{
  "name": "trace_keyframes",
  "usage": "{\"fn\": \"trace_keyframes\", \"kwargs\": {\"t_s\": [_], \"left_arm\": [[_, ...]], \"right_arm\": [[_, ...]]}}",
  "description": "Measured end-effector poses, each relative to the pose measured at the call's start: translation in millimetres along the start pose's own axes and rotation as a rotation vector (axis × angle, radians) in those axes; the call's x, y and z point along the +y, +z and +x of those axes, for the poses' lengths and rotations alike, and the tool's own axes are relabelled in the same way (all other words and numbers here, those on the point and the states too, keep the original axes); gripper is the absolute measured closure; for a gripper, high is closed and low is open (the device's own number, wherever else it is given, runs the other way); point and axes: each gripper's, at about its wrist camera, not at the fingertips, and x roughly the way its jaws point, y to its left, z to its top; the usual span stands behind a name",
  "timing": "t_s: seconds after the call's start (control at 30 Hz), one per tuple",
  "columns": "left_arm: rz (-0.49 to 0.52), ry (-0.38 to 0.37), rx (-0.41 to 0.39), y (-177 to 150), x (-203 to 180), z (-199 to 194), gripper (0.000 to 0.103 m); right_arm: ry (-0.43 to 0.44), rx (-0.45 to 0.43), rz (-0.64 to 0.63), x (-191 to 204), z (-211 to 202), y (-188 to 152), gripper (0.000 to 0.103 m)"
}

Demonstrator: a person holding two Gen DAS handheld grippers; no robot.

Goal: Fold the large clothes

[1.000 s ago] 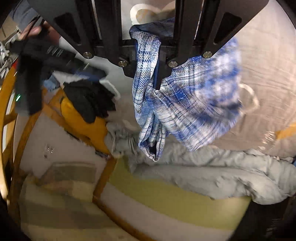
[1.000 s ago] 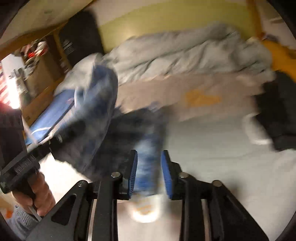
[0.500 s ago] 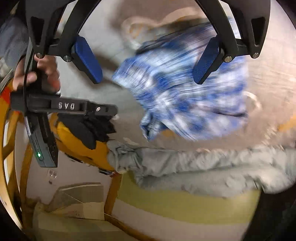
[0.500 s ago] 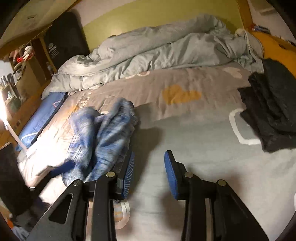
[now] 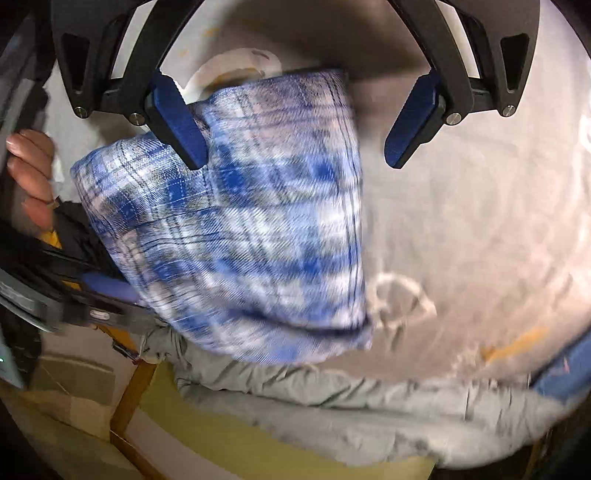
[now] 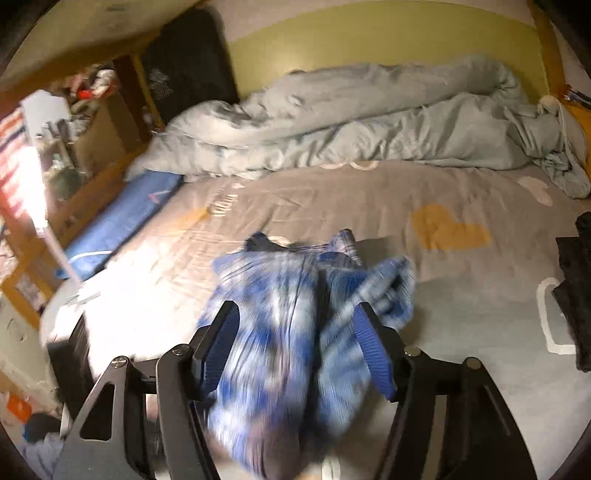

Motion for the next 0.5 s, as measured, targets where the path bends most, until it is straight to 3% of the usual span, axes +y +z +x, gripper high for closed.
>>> {"fn": "trace_keyframes", "kwargs": {"t_s": [0.1, 0.13, 0.17, 0.2, 0.27, 0.33, 0.5], "left_arm": [[-0.037, -0.024, 0.015, -4, 8, 8, 0.005], [-0.027, -0.019, 0.012, -5, 7, 10, 0.005], [-0.005, -0.007, 0.005, -7, 5, 12, 0.005], [0.007, -0.001, -0.002, -8, 4, 12, 0.005], [0.013, -0.002, -0.007, -7, 2, 12, 0.005], [0.026, -0.011, -0.001, -9, -1, 11, 0.005], [0.077, 0.013, -0.008, -12, -11, 11, 0.005]], "right_arm": [[-0.043, 0.045, 0.024, -1, 29, 5, 0.042], [-0.02, 0.029, 0.029, -1, 31, 5, 0.05], [0.014, 0.017, 0.024, 1, 32, 5, 0.095], [0.003, -0.008, 0.007, 3, 28, 5, 0.1], [-0.059, -0.15, -0.013, 6, 5, 4, 0.1], [-0.037, -0.21, 0.024, 1, -16, 1, 0.1], [-0.205, -0.17, -0.008, -8, -8, -20, 0.1]]}}
